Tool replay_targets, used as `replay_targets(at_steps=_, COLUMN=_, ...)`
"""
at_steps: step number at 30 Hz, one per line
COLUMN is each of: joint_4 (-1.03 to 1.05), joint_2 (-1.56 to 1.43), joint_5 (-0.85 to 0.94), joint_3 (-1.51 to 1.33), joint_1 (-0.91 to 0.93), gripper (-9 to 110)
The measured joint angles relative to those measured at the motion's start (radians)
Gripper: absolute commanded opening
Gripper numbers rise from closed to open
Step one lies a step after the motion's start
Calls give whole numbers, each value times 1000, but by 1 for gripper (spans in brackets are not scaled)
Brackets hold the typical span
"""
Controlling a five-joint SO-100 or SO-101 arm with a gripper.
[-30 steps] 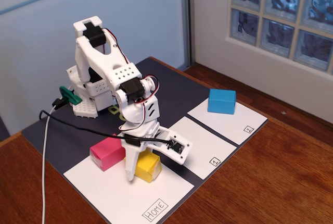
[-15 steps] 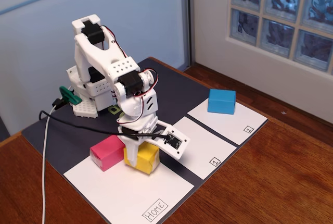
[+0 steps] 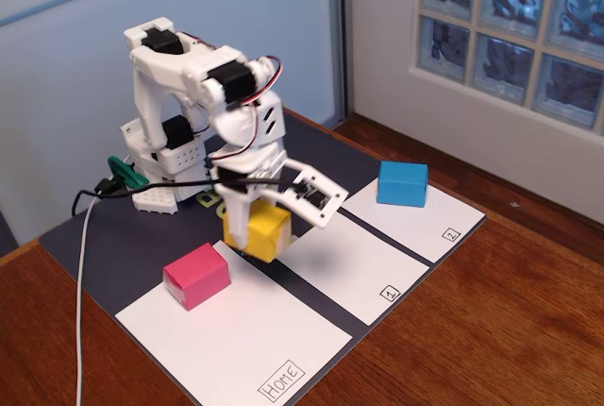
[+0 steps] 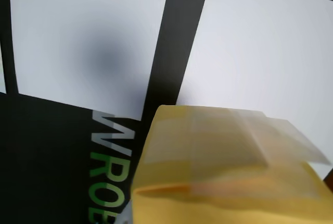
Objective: Move box yellow to zone 1
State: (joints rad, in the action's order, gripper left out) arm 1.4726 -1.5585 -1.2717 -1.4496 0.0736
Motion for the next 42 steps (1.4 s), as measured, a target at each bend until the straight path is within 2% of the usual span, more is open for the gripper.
replay_targets(at_steps=7, joint_4=-3, joint_2=0, joint_5=-155, joint_3=0, joint_1=-161, gripper=0)
replay_targets(at_steps=14, joint_4=5, joint_2=6, joint_5=-255, joint_3=0, joint_1=-195, gripper=0)
replay_targets(at_steps=26, joint_4=-166, joint_2=150, joint_5=-365, joint_3=8, joint_1=-193, gripper=0)
replay_targets(at_steps=34, joint_4=-324, joint_2=219, joint_5=-399, joint_3=8, joint_1=-261, gripper=0)
replay_targets(at_steps=42, joint_4=-354, joint_2=270, joint_5=-426, joint_3=8, joint_1=-357, gripper=0)
